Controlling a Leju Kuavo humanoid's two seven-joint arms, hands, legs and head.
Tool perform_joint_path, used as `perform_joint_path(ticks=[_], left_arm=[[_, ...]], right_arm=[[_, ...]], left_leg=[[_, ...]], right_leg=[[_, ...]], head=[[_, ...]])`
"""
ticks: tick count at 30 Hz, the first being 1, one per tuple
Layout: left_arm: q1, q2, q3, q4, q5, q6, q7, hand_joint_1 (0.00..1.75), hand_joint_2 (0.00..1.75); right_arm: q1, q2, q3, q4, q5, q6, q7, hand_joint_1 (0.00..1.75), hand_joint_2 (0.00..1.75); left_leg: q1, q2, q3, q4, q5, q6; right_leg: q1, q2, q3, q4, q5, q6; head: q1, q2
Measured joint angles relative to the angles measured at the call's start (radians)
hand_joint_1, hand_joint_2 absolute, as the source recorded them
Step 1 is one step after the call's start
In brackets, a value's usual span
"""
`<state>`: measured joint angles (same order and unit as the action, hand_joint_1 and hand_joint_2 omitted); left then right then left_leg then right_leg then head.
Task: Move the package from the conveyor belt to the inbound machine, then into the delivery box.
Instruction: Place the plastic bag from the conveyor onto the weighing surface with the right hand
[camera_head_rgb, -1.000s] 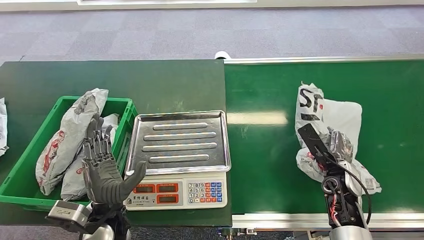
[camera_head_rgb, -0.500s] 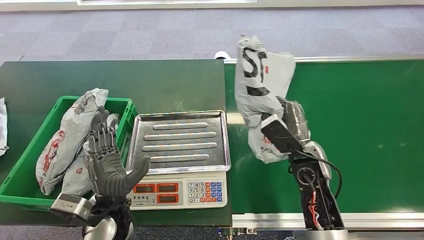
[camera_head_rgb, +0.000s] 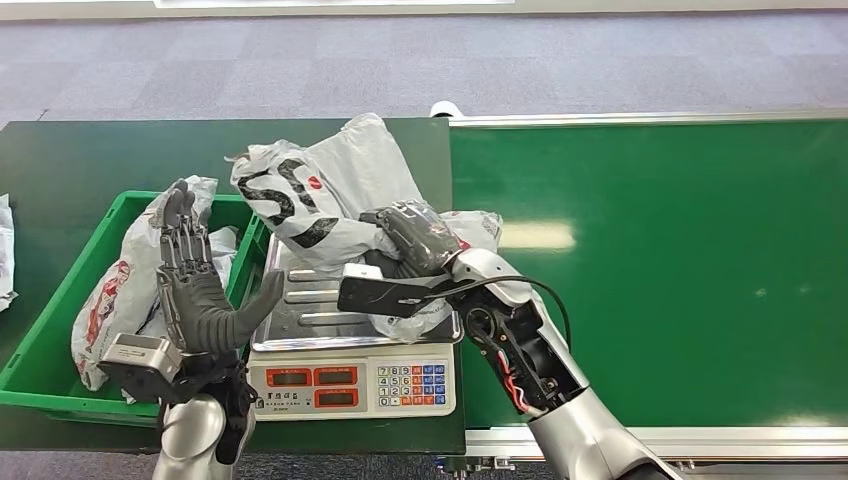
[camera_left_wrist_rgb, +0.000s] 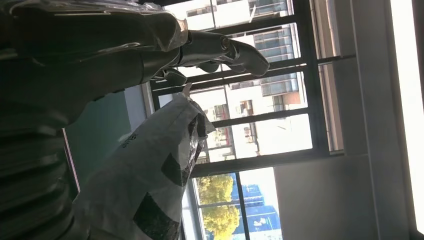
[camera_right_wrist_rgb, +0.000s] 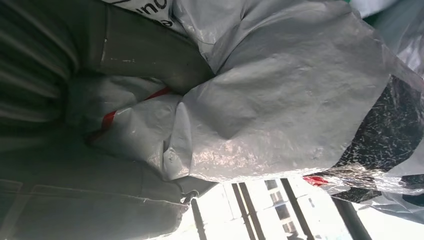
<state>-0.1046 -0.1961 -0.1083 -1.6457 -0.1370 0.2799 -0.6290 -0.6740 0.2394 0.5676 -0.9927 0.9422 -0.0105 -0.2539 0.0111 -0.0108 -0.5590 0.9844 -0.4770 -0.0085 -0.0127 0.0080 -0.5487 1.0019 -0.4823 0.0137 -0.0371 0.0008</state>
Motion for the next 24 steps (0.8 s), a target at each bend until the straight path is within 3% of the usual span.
perform_joint_path(ticks=[10,14,24], left_arm=[[0.009,0.0,0.059,-0.012,0.019,0.021,0.004,0.0,1.75],[0.015,0.0,0.07,-0.018,0.018,0.024,0.006,0.0,1.75],[0.037,0.004,0.125,-0.079,-0.037,0.051,0.009,0.0,1.75]], right_arm=[[-0.037,0.047,0.074,0.144,-0.03,0.019,-0.017,1.75,1.75],[-0.038,0.053,0.083,0.17,-0.042,0.023,-0.024,0.05,1.75],[0.003,0.038,0.072,0.155,-0.274,0.114,-0.12,0.0,1.75]], left_leg=[[0.0,0.0,0.0,0.0,0.0,0.0],[0.0,0.0,0.0,0.0,0.0,0.0],[0.0,0.0,0.0,0.0,0.0,0.0]], right_leg=[[0.0,0.0,0.0,0.0,0.0,0.0],[0.0,0.0,0.0,0.0,0.0,0.0],[0.0,0.0,-0.001,0.0,0.0,0.0]], head=[[0.0,0.0],[0.0,0.0],[0.0,0.0]])
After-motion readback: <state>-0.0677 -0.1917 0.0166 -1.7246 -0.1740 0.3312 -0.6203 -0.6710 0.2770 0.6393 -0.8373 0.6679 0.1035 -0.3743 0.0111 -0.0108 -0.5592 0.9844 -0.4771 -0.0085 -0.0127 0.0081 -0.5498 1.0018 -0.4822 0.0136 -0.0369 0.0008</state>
